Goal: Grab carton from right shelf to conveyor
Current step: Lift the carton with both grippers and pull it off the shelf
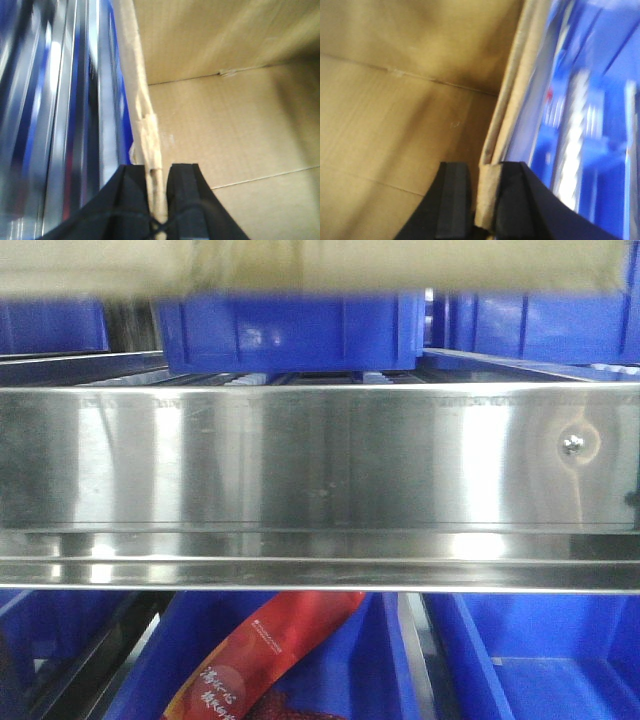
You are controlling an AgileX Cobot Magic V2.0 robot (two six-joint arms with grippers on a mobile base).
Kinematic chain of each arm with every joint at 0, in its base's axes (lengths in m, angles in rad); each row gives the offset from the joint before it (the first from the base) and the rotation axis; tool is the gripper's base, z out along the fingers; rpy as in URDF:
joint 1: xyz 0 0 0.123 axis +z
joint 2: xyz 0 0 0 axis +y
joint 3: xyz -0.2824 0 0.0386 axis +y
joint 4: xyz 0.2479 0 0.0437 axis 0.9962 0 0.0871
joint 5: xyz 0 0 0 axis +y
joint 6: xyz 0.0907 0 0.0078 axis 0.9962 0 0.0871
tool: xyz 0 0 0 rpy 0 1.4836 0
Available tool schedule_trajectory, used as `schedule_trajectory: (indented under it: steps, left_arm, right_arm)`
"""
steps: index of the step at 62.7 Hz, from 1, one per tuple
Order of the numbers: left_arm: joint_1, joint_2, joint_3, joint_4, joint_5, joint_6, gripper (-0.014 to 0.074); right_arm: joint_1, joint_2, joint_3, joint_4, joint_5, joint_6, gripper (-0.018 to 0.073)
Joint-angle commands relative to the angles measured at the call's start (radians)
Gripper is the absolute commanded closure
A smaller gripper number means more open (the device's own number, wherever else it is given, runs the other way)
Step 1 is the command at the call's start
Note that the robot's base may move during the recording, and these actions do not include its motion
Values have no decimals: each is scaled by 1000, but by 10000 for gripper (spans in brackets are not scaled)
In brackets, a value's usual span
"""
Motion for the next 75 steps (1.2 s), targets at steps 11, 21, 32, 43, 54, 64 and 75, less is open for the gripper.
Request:
schedule_trajectory:
  steps: [11,21,32,43,54,64,75]
  left_arm:
    - [-59,-75,73,-35,-41,-9,613]
    - [-59,-79,73,-37,-41,-9,613]
    - [-59,-77,73,-37,-44,-9,613]
    - [-59,-77,73,-37,-41,-9,613]
    - [-59,-77,73,-33,-41,-9,613]
    - [-57,-77,73,-31,-41,-9,613]
    - [-57,-77,73,-31,-41,-9,613]
  right_arm:
    - [45,-96,77,16,-35,-24,628]
    - [45,-132,77,-41,-35,-24,628]
    - [45,-136,77,-48,-35,-24,628]
    - [45,-136,77,-48,-35,-24,628]
    - [45,-136,77,-48,-35,-24,628]
    - [45,-136,77,-48,-35,-24,628]
    - [45,-136,77,-48,-38,-24,628]
